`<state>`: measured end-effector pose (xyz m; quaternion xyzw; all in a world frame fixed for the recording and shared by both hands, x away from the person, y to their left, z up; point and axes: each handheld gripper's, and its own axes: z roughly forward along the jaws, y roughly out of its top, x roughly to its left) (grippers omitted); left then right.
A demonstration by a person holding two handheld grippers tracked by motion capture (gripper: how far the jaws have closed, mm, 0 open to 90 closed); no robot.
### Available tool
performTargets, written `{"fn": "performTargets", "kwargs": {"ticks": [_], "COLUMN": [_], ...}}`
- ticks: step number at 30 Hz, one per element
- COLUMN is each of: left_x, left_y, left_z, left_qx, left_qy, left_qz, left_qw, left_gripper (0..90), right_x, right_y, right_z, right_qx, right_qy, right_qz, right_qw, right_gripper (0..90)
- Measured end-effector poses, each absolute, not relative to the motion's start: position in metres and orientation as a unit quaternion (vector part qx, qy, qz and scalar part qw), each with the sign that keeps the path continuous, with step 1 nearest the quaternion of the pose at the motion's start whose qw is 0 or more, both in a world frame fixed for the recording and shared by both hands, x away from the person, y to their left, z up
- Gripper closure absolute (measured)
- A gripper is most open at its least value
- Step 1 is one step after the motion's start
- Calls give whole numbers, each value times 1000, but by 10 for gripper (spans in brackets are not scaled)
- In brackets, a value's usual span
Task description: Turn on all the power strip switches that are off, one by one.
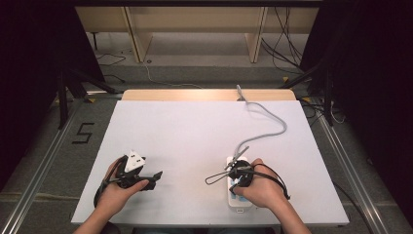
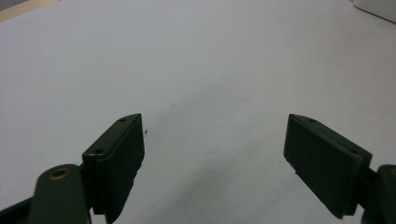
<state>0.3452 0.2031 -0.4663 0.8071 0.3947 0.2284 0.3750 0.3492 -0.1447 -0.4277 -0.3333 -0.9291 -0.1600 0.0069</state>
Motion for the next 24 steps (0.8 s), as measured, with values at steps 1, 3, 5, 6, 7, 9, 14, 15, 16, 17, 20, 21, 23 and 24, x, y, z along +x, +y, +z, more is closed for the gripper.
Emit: {"fn": "performTargets", "kwargs": {"ticks": [1, 3, 5, 6, 7, 9, 14, 15, 16, 17, 20, 21, 23, 24], "left_x": [345, 345, 345, 345, 345, 345, 345, 345, 345, 345, 345, 345, 345, 345], "left_y": [203, 203, 203, 203, 203, 203, 203, 203, 203, 203, 203, 203, 203, 203], "left_z": [-466, -466, -466, -466, -466, -467, -467, -467, -467, -467, -467, -467, -467, -467], "left_qx": [807, 807, 807, 807, 807, 807, 807, 807, 807, 807, 807, 807, 807, 807], "left_qy": [395, 394, 394, 394, 395, 395, 395, 395, 395, 395, 395, 395, 395, 395], "left_qz": [229, 229, 229, 229, 229, 229, 229, 228, 228, 228, 228, 228, 228, 229], "left_qw": [375, 375, 375, 375, 375, 374, 374, 374, 374, 374, 374, 374, 374, 374], "left_gripper": [203, 203, 203, 203, 203, 203, 203, 203, 203, 203, 203, 203, 203, 203], "right_x": [349, 349, 350, 351, 351, 352, 354, 355, 355, 356, 357, 357, 358, 359], "right_y": [-145, -146, -148, -149, -150, -153, -157, -158, -159, -160, -163, -164, -167, -168], "right_z": [-426, -425, -423, -423, -422, -421, -420, -420, -419, -419, -419, -419, -418, -418], "right_qx": [-333, -336, -338, -342, -345, -349, -354, -354, -355, -357, -363, -366, -369, -370], "right_qy": [-929, -927, -926, -924, -922, -920, -917, -916, -916, -915, -911, -909, -907, -906], "right_qz": [-161, -165, -170, -172, -174, -180, -184, -185, -187, -189, -196, -197, -200, -203], "right_qw": [4, 2, -1, -1, -3, -7, -14, -15, -16, -16, -19, -20, -22, -24], "right_gripper": [900, 900, 900, 900, 887, 881, 879, 877, 875, 872, 860, 855, 847, 843]}}
